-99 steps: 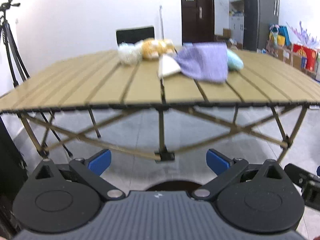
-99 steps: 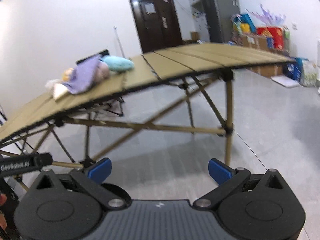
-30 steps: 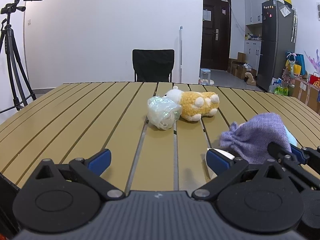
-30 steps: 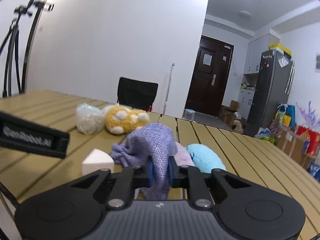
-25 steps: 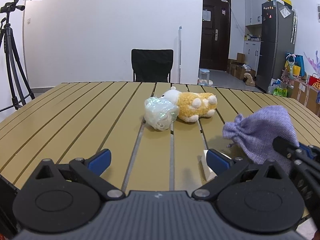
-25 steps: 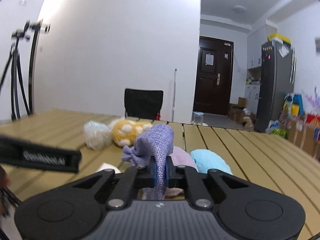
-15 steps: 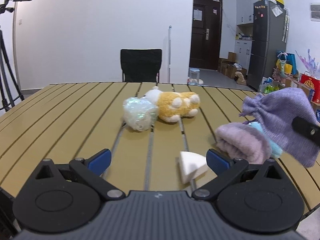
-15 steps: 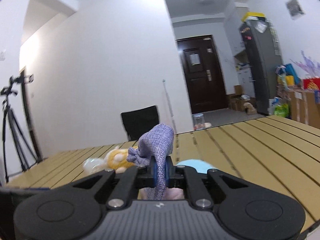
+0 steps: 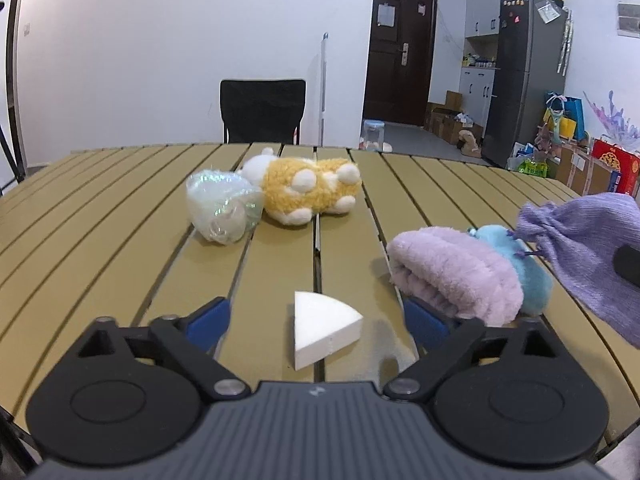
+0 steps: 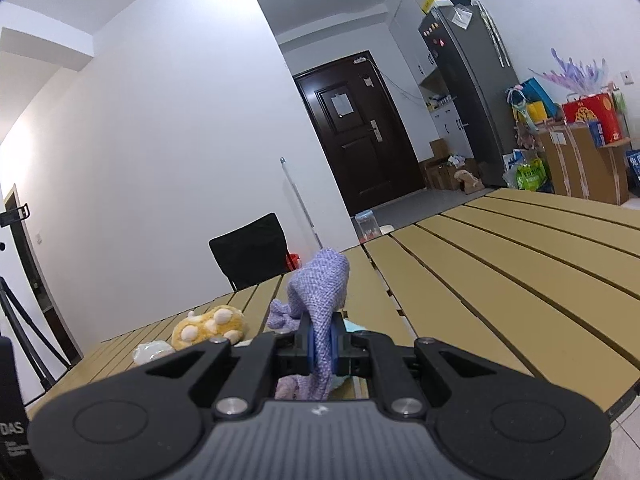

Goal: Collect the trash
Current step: 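Grasp the purple cloth bag with the right tool while the left tool grasps the white foam wedge, then carry the foam wedge and cloth bag down toward the black bin with both tools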

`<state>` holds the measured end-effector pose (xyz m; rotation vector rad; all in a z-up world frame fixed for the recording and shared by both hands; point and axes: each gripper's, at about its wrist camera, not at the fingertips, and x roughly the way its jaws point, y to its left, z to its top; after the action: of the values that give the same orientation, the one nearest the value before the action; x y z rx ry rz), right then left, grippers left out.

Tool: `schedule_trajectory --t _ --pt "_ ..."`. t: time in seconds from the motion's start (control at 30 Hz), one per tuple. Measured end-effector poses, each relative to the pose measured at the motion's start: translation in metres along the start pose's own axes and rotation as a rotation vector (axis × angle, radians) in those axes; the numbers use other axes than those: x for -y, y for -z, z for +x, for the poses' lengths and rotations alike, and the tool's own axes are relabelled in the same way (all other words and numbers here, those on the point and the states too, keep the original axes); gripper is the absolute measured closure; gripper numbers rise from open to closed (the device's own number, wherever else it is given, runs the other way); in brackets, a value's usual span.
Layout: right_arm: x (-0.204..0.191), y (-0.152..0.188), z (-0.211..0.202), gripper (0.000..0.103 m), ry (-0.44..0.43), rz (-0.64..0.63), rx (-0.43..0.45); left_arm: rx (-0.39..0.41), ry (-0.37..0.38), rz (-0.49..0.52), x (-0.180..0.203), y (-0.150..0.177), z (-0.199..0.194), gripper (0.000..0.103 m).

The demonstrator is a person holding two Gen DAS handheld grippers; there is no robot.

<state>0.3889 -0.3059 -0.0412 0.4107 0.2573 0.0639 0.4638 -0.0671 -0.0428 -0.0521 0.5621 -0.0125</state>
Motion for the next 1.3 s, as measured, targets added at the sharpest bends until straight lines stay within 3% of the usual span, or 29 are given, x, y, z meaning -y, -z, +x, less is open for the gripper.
schedule_trajectory --t 0.17,0.33,0.8,1.3 --pt "0.007 -0.001 0.002 0.096 0.003 0.016 -0.013 -0.024 0.008 -0.007 0.000 0.003 0.010 0.033" --pt "0.007 -0.002 0.004 0.096 -0.002 0.019 -0.016 -0.007 0.030 0.023 0.003 0.004 0.011 0.067" --pt "0.002 -0.002 0.003 0.096 -0.023 0.024 -0.008 0.045 0.064 0.016 0.004 0.003 -0.004 0.071" --pt "-0.008 -0.005 -0.036 0.096 -0.092 -0.019 0.051 0.152 0.120 0.010 -0.006 0.004 -0.068 0.071"
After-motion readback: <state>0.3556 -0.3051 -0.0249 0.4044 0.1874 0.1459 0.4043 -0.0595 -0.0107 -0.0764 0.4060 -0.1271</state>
